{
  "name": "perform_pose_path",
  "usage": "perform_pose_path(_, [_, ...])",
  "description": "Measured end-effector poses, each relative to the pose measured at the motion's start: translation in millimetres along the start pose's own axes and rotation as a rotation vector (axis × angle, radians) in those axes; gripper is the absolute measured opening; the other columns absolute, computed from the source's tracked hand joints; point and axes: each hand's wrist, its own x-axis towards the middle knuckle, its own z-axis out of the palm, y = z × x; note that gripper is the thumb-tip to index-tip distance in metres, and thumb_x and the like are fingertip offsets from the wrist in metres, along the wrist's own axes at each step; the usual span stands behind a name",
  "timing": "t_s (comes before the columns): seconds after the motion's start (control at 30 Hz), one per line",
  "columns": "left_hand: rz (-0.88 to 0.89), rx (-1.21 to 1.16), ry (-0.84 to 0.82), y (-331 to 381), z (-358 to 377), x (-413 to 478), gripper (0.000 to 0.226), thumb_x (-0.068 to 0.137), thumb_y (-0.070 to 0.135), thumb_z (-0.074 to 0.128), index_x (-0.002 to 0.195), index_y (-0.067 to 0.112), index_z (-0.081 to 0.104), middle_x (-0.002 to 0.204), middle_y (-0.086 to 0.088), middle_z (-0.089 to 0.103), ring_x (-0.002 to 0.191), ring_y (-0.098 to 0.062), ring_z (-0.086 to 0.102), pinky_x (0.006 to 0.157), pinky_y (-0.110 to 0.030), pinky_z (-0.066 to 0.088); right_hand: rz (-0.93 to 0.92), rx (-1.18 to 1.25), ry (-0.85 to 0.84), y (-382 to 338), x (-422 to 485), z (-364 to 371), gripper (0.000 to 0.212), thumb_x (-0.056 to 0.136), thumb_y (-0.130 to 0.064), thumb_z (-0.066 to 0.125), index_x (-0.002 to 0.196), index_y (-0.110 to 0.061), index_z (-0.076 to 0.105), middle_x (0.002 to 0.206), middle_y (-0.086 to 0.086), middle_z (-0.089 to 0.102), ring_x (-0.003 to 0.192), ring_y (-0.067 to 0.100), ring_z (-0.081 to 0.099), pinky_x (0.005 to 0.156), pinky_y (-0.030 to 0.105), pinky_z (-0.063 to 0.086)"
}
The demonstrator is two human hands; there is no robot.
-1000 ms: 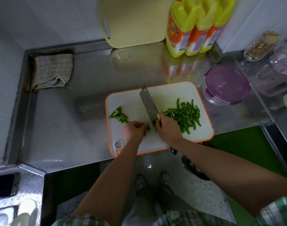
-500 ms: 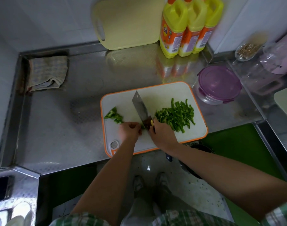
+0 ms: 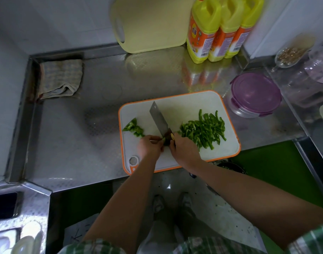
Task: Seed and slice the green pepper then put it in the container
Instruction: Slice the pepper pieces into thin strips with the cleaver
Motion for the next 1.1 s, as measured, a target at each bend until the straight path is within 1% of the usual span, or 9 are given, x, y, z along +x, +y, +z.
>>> perform_pose_path(0.07, [-0.011, 0.012, -0.002, 0, -2, -1, 0.011, 0.08, 0.012, 0.077, 0.081, 0.014, 0.066, 0.072, -0.008, 0.07, 0.076, -0.028, 0.07, 0.076, -0.041, 0.059, -0.025, -0.034, 0.008, 3, 4, -1, 0.021, 0.101, -0.023, 0.04, 0.107, -0.007, 0.052, 0.075, 0.009, 0.058, 0.063, 0.025, 0.055, 0.046, 0.028, 0.025])
perform_pose_path(0.17, [-0.032, 0.008, -0.003, 0, -5, -4, 0.012, 0.08, 0.015, 0.078, 0.078, 0.014, 0.066, 0.067, -0.006, 0.068, 0.072, -0.025, 0.068, 0.076, -0.039, 0.059, 0.039, -0.015, 0.045, 9, 11, -1, 0.022, 0.1, -0.023, 0.04, 0.111, -0.006, 0.051, 0.068, 0.005, 0.051, 0.056, 0.022, 0.047, 0.043, 0.028, 0.024])
perform_pose_path(0.33, [-0.006, 0.066, 0.042, 1, -3, -7, 0.019, 0.08, 0.022, 0.077, 0.067, 0.02, 0.064, 0.066, -0.004, 0.071, 0.073, -0.024, 0.07, 0.072, -0.038, 0.059, -0.024, 0.107, 0.044, 17, 7, -8, 0.017, 0.099, -0.02, 0.044, 0.097, -0.005, 0.052, 0.057, -0.003, 0.042, 0.045, 0.012, 0.039, 0.043, 0.026, 0.024])
perform_pose_path(0.43, [-0.003, 0.08, 0.063, 1, -2, -7, 0.021, 0.081, 0.021, 0.077, 0.065, 0.02, 0.064, 0.065, -0.004, 0.07, 0.07, -0.023, 0.068, 0.07, -0.036, 0.058, -0.058, 0.106, 0.036, 15, 1, -12, 0.015, 0.098, -0.022, 0.044, 0.096, -0.008, 0.05, 0.057, -0.004, 0.041, 0.046, 0.012, 0.039, 0.045, 0.027, 0.025])
perform_pose_path(0.57, [0.005, 0.1, 0.075, 1, -1, -8, 0.024, 0.082, 0.02, 0.075, 0.062, 0.021, 0.063, 0.063, -0.003, 0.068, 0.067, -0.02, 0.065, 0.069, -0.034, 0.056, -0.07, 0.083, -0.017, 12, -3, -16, 0.012, 0.099, -0.021, 0.042, 0.089, -0.015, 0.042, 0.058, -0.006, 0.037, 0.048, 0.006, 0.035, 0.044, 0.022, 0.02])
perform_pose_path(0.7, [0.012, 0.117, 0.056, 0, -1, -8, 0.024, 0.084, 0.021, 0.073, 0.061, 0.02, 0.065, 0.06, 0.0, 0.066, 0.063, -0.017, 0.06, 0.062, -0.028, 0.049, -0.046, 0.105, -0.048, 12, -6, -13, 0.013, 0.098, -0.022, 0.043, 0.089, -0.012, 0.045, 0.062, 0.0, 0.046, 0.051, 0.016, 0.043, 0.049, 0.028, 0.029])
perform_pose_path(0.8, [0.009, 0.122, 0.051, 0, -1, -8, 0.015, 0.085, 0.021, 0.071, 0.07, 0.016, 0.069, 0.059, 0.002, 0.064, 0.057, -0.011, 0.056, 0.054, -0.023, 0.043, -0.024, 0.096, -0.044, 9, -9, -10, 0.014, 0.098, -0.022, 0.043, 0.09, -0.011, 0.047, 0.065, 0.005, 0.051, 0.054, 0.02, 0.046, 0.051, 0.031, 0.033])
perform_pose_path(0.93, [0.02, 0.112, 0.052, -1, -1, -6, 0.021, 0.084, 0.018, 0.073, 0.064, 0.02, 0.066, 0.06, 0.001, 0.064, 0.062, -0.016, 0.06, 0.063, -0.026, 0.049, -0.018, 0.047, -0.047, 2, -9, -10, 0.016, 0.1, -0.021, 0.042, 0.097, -0.007, 0.05, 0.07, 0.005, 0.049, 0.06, 0.02, 0.046, 0.054, 0.029, 0.031])
perform_pose_path(1.1, [0.039, 0.121, 0.024, -3, -2, -6, 0.012, 0.085, 0.016, 0.072, 0.073, 0.015, 0.071, 0.059, 0.003, 0.064, 0.06, -0.012, 0.058, 0.055, -0.022, 0.044, -0.007, 0.014, -0.038, -2, -6, -3, 0.017, 0.1, -0.02, 0.04, 0.098, -0.007, 0.05, 0.07, 0.003, 0.047, 0.061, 0.021, 0.046, 0.055, 0.029, 0.031])
